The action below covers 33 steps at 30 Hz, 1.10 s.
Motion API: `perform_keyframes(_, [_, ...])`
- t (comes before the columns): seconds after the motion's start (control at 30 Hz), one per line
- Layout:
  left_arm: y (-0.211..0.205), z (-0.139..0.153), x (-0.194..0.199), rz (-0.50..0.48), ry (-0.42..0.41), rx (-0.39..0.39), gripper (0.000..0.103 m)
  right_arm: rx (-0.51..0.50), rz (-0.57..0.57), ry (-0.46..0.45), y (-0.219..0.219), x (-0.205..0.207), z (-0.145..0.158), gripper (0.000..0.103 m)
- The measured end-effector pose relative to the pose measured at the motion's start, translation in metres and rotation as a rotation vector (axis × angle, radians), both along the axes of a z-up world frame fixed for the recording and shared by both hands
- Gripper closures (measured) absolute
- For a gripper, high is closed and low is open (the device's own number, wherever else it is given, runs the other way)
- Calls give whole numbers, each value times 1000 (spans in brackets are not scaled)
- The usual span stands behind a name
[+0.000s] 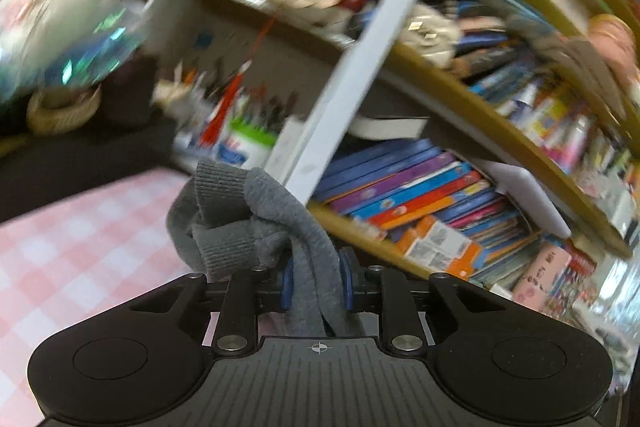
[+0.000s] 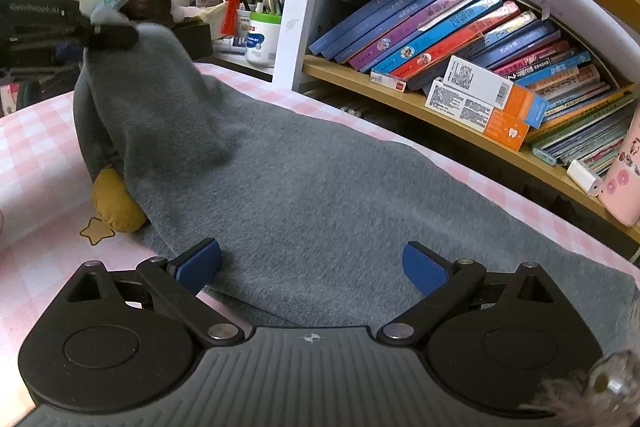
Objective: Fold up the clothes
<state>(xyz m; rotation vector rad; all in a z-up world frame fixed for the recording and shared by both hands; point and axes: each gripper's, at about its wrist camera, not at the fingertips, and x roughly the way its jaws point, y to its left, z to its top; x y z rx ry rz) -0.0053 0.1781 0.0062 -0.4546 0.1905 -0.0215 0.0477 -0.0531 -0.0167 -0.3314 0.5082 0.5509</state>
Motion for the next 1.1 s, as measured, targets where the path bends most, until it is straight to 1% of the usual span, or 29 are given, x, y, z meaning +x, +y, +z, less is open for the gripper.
perform_keyframes(0.13, [-35, 22, 1, -45, -64, 112, 82, 17, -1, 18, -2, 2, 0, 3])
perform_keyframes(0.27, [-71, 37, 4, -100, -106, 241, 82, 138, 29, 59, -20, 5, 5, 3])
perform_keyframes(0.33, [-82, 39, 4, -129, -115, 281, 82, 200, 45, 80, -30, 7, 7, 3])
perform_keyframes(0.4, [-91, 39, 3, -163, -113, 316, 82, 266, -9, 95, -49, 10, 13, 3])
perform_keyframes(0.47, [-97, 37, 2, -202, -107, 352, 91, 334, -73, 107, -74, 11, 17, 3])
perform_keyframes(0.6, [-112, 33, 1, -266, -107, 402, 91, 497, -177, 164, -123, 11, 19, 3])
perform_keyframes(0.67, [-120, 31, 2, -293, -100, 425, 91, 541, -213, 184, -136, 11, 18, 3])
perform_keyframes(0.77, [-124, 26, 5, -299, -74, 422, 90, 554, -238, 194, -142, 12, 17, 3])
perform_keyframes(0.87, [-113, 24, 5, -251, -46, 381, 86, 525, -210, 190, -134, 10, 17, 3])
perform_keyframes(0.9, [-106, 23, 5, -238, -27, 350, 83, 508, -197, 186, -131, 9, 16, 3])
perform_keyframes(0.93, [-97, 21, 5, -225, -2, 309, 76, 487, -186, 182, -127, 9, 16, 3])
perform_keyframes(1.0, [-79, 17, 3, -201, 50, 231, 73, 440, -169, 175, -119, 6, 14, 3])
perform_keyframes(1.03, [-68, 13, 2, -182, 88, 191, 69, 411, -160, 173, -113, 5, 13, 3])
perform_keyframes(1.07, [-56, 9, -1, -153, 128, 150, 58, 381, -150, 167, -109, 4, 12, 3])
perform_keyframes(1.1, [-43, 6, -4, -124, 167, 109, 51, 336, -135, 152, -102, 1, 11, 3])
